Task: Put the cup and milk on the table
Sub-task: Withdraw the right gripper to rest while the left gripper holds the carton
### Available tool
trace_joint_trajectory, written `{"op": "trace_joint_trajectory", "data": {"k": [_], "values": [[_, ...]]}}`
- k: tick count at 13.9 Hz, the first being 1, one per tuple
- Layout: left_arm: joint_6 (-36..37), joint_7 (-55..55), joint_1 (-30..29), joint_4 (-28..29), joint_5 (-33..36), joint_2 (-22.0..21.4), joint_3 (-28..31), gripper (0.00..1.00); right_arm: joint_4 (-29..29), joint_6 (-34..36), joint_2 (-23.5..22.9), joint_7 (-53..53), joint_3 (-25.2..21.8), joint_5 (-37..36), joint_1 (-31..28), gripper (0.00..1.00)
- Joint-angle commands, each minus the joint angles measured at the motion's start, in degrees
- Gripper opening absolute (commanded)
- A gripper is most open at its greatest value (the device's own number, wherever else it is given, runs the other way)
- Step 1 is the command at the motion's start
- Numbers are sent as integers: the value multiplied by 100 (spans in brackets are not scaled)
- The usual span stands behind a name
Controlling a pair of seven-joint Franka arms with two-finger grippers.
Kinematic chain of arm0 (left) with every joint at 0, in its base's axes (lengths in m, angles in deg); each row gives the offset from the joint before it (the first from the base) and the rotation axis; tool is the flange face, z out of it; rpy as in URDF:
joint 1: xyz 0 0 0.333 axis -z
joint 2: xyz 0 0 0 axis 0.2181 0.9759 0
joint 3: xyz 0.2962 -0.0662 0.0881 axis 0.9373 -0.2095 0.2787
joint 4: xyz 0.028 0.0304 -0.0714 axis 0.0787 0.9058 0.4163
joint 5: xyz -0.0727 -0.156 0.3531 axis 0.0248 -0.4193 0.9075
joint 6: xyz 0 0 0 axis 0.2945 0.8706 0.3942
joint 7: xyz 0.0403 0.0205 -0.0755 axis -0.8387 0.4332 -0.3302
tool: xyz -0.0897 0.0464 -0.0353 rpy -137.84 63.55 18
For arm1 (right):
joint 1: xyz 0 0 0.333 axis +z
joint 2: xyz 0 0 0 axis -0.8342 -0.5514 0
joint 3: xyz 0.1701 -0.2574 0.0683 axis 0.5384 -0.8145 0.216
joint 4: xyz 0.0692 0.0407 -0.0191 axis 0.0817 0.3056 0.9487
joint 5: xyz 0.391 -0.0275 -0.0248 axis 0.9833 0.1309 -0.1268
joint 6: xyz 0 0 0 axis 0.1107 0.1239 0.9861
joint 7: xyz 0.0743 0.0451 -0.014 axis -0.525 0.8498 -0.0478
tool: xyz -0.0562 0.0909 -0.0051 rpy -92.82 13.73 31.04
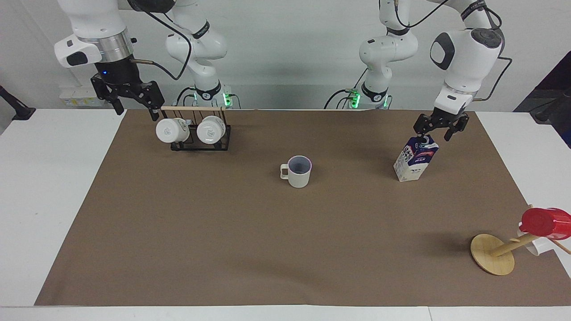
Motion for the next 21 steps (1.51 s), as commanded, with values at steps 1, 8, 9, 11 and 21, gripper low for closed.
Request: {"op": "trace_joint_trajectory", "data": {"k": [1,8,9,11,21], "values": [[255,117,40,-268,-86,143,41,100,398,15,272,-155,44,312,-93,100],[300,-539,75,-198,-420,82,41,100,399,7,281,-137,44,392,-93,100],[256,-707,118,-189,-420,81,24,100,399,7,281,-137,44,392,-93,100],[72,-1172,241,-102,-420,46,24,100,399,7,281,-129,44,401,-93,100],[-263,-1359,330,321,-192,-200,-12,90,399,7,281,-129,44,392,-93,100]]}}
